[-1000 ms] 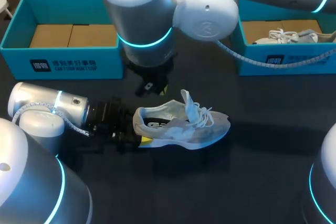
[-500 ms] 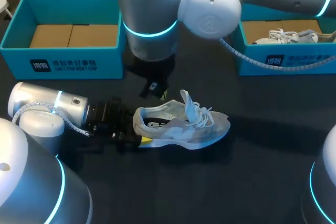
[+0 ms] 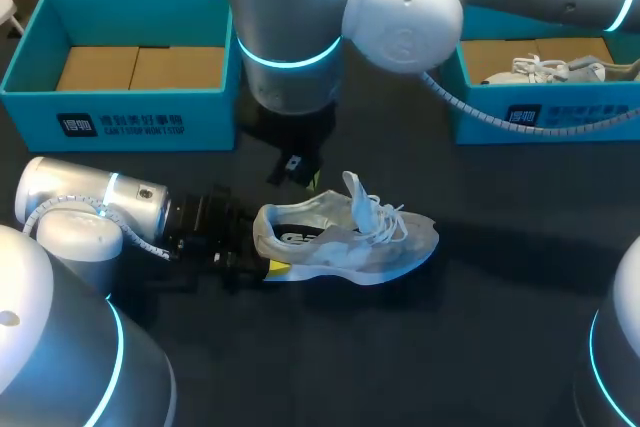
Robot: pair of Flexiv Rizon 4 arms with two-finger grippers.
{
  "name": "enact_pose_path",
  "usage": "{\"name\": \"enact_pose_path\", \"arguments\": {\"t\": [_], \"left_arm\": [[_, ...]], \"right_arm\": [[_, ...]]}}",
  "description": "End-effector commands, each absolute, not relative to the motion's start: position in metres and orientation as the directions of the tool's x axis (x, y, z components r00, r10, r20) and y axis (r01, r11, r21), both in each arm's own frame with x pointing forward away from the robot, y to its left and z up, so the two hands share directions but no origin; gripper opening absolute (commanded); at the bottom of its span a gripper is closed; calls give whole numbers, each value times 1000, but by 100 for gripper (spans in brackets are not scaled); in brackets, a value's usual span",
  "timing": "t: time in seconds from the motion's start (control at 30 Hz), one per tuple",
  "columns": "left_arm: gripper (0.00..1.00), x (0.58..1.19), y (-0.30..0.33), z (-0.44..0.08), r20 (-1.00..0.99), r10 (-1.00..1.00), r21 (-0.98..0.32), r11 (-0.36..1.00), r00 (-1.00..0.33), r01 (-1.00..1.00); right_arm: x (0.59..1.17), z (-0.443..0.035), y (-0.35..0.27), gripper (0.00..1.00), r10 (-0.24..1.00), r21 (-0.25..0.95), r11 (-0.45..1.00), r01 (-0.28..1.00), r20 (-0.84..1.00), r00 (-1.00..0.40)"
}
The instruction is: Take the shoe out of the shoebox, open the shoe tongue, remove and reinsert the insole, then place the shoe into the shoebox
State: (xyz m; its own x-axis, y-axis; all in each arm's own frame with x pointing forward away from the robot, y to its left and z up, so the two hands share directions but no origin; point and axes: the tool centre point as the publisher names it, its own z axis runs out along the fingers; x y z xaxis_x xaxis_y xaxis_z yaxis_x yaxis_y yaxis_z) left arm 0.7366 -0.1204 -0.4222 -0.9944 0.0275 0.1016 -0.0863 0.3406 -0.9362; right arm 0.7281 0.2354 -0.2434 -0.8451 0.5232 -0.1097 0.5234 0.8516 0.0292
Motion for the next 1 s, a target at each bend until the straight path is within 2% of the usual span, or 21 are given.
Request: {"name": "enact_pose_path", "arguments": {"t": [0.03,0.17,0.23,0.47,1.0], "left_arm": [[0,737,-121,-424,101,27,-936,342,-995,-86],[0,737,-121,-424,101,27,-936,342,-995,-86],[0,737,-121,-424,101,27,-936,342,-995,-86],[0,737,-121,-424,101,27,-936,342,-995,-86],[0,737,-121,-424,101,27,-936,342,-995,-86]], "right_arm": [[728,-244,234,0,523,32,852,523,-108,-845],[732,-252,231,0,478,81,879,471,-156,-865],[735,-258,230,0,448,32,893,449,-150,-881],[741,-282,225,0,341,39,940,340,-198,-919],[743,-288,225,0,328,35,944,327,-175,-928]]}}
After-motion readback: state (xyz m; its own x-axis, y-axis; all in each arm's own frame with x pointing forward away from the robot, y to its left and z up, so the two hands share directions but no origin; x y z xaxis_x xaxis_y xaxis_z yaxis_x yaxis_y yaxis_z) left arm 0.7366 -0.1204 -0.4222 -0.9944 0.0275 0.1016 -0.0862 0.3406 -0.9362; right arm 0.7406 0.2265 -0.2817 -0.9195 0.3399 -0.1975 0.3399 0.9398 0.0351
